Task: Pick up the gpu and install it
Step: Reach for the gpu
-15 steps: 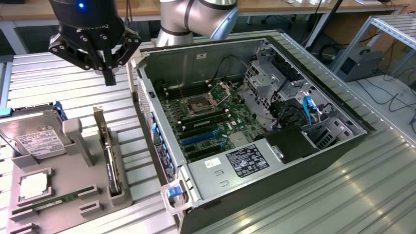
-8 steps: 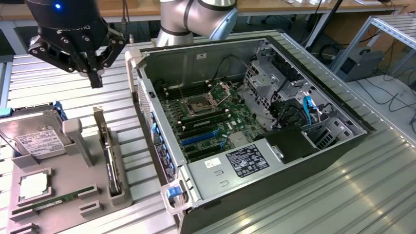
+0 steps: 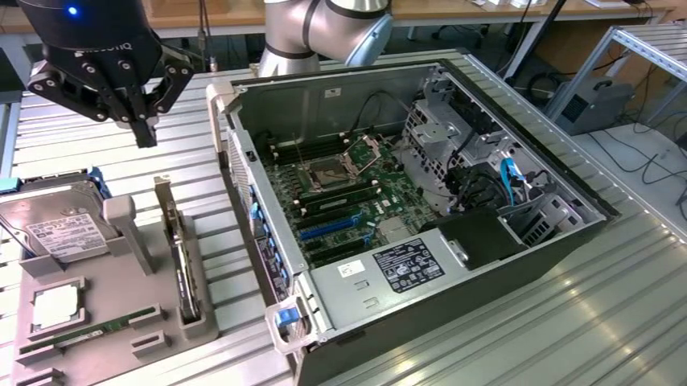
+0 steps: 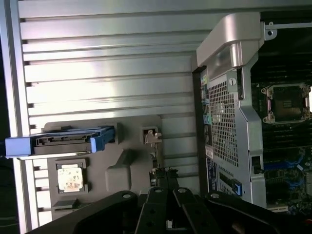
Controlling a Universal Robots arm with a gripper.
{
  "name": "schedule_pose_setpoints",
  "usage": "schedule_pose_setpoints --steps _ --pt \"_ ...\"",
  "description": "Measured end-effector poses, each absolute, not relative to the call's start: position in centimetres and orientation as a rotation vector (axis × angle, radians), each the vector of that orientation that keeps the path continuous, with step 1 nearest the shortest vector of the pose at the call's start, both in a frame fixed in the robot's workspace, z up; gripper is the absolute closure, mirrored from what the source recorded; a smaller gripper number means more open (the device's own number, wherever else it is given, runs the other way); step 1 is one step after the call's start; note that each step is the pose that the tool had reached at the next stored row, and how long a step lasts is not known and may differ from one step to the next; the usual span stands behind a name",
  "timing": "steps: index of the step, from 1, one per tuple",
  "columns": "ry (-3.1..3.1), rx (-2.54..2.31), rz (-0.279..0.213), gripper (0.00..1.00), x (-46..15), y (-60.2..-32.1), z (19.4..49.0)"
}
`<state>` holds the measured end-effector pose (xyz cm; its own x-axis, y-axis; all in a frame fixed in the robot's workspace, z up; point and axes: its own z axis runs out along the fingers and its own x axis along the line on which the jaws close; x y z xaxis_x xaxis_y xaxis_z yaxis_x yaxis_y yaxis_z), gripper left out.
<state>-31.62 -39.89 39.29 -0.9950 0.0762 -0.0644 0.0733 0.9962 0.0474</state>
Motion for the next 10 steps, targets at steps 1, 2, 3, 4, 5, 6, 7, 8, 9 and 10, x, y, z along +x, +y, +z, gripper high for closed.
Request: schedule_pose_setpoints --steps 1,2,3,4,5,6,7,8,9,10 --pt "3.073 0.115 0.069 0.89 -31.66 -39.89 39.29" --pt "3.072 0.116 0.069 0.89 -31.71 -39.89 39.29" --pt "3.072 0.115 0.069 0.89 -31.7 -39.89 39.29" --pt "3.072 0.115 0.069 0.89 -31.7 -39.89 39.29" --pt "3.072 0.115 0.069 0.89 -31.7 -39.89 39.29" --pt "3.072 0.115 0.069 0.89 -31.7 -39.89 39.29" --pt "3.072 0.115 0.069 0.89 -31.7 -39.89 39.29" --pt "3.073 0.115 0.069 0.89 -31.7 -39.89 39.29" --pt "3.073 0.115 0.069 0.89 -31.7 -39.89 39.29" --pt "3.072 0.115 0.069 0.89 -31.7 -39.89 39.29"
